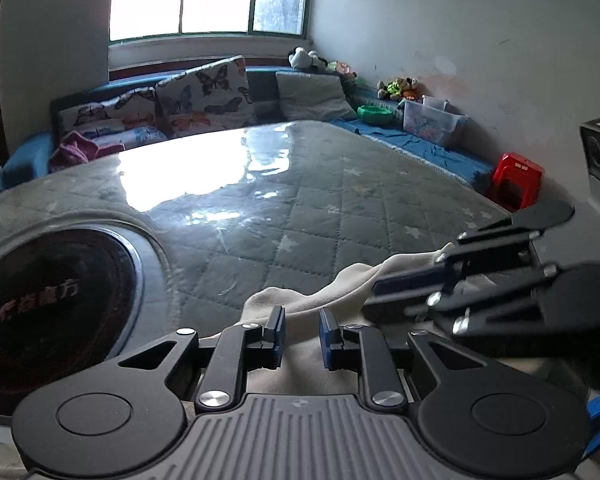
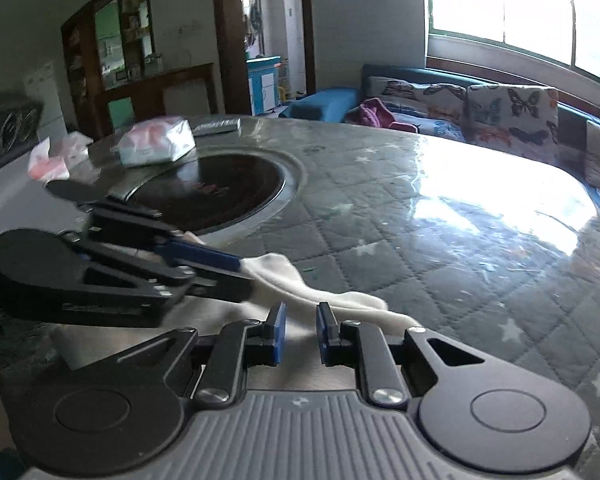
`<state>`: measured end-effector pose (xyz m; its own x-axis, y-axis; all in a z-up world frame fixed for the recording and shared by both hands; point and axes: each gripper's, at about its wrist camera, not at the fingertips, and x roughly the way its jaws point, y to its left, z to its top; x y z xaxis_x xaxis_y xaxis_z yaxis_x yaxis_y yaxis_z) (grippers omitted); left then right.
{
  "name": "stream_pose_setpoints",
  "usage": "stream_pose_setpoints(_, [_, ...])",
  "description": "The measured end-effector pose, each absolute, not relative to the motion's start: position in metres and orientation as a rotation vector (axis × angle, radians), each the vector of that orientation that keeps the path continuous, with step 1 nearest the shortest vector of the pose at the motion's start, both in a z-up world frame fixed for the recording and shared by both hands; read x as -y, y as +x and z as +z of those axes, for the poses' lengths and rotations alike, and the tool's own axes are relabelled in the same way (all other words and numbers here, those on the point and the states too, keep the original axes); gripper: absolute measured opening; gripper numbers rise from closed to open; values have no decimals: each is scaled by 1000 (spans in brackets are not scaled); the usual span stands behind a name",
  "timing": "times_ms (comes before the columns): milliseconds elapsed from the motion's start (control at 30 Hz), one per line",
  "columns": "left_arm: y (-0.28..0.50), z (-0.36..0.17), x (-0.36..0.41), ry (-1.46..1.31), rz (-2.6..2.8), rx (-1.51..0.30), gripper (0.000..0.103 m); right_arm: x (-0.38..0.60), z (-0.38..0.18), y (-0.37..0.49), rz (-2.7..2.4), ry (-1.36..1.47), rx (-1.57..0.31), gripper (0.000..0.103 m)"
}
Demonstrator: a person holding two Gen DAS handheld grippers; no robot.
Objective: Fold clothes
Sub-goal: 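Lay the held hem end over the strip and open the left gripper, then press the folded sweatshirt flat with both grippers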
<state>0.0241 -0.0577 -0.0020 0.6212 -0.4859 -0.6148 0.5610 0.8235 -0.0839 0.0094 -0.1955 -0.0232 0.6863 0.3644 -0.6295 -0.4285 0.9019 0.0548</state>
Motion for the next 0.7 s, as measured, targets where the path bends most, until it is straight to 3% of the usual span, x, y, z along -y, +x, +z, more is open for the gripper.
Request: stream_pose_setpoints(700, [14,-6,51,112,-560,-655,23,219,-23,-25,366,-135,-679,16])
